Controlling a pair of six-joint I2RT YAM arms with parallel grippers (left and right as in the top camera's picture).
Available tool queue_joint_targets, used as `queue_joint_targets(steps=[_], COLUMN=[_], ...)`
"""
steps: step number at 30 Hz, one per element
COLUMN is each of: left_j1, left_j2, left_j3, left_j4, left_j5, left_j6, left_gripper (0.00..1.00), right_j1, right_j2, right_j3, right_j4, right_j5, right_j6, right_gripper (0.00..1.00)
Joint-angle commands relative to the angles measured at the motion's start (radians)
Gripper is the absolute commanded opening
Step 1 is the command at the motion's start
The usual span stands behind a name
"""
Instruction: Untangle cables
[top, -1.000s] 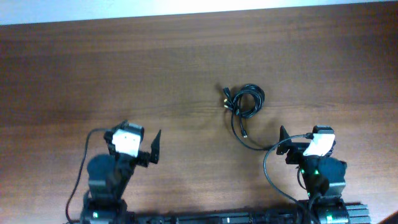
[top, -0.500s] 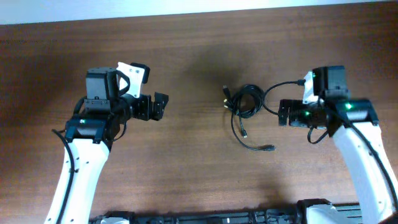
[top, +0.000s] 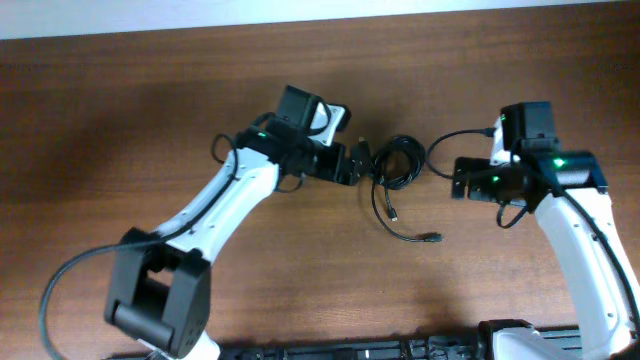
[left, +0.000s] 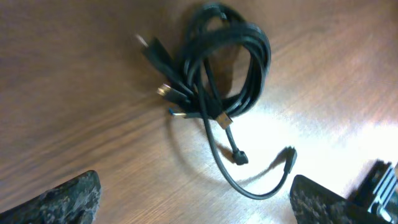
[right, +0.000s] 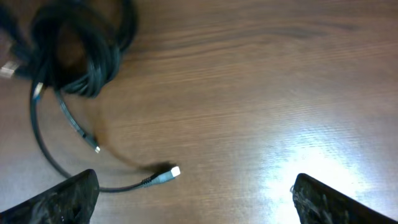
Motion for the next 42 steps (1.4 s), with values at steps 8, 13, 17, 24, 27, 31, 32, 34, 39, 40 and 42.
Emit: queue_joint_targets(steps=[8,13,17,24,27,31,32,34,39,40,42], left_j1=[-0.23,-0.249,-0.168,-0.127,-0.127,-0.127,-0.127,-0.127,-0.127,-0.127,-0.127], left_j2=[0.27,0.267,0.211,0.18,0.18,0.18,0.18,0.18,0.18,0.18,0.18], left_j3=[0.017,0.018,0.018,0.017,0.017,0.017,0.017,0.017,0.017,0.017,0.017], left_j4=[0.22,0.216,0.134,0.013,-0.042,-0.073,-0.073,-0.073,-0.073,-0.073,-0.073], left_j5=[-0.029,-0.158,-0.158,0.008,0.056,0.056,0.056,0.056,0.056,0.056,0.056], left_j6=[0.007,0.007,0.008,0.02,0.061,0.061,0.061,0.061,0.061,0.061,0.061], left_gripper=[0.75,0.15,0.0,0.0,0.0,0.0,0.0,0.0,0.0,0.0,0.0], right_j1=[-0.175,-0.175,-0.174,-0.079,0.018,0.125,0.134,0.135,0.135,0.135,0.135], right_j2=[-0.001,-0.001,0.002,0.188,0.324,0.431,0.449,0.481,0.49,0.49,0.49], right_j3=[0.04,0.04,0.039,0.037,0.037,0.037,0.037,0.037,0.035,0.035,0.016], right_j4=[-0.056,-0.056,-0.031,0.058,0.183,0.301,0.312,0.316,0.323,0.323,0.347], right_j5=[0.022,0.021,-0.13,-0.404,-0.439,-0.446,-0.445,-0.382,-0.424,-0.423,-0.423], right_j6=[0.092,0.092,0.053,0.01,0.013,0.013,0.013,0.014,0.029,0.045,0.186], right_gripper=[0.99,0.98,0.99,0.97,0.85,0.79,0.74,0.65,0.6,0.6,0.59])
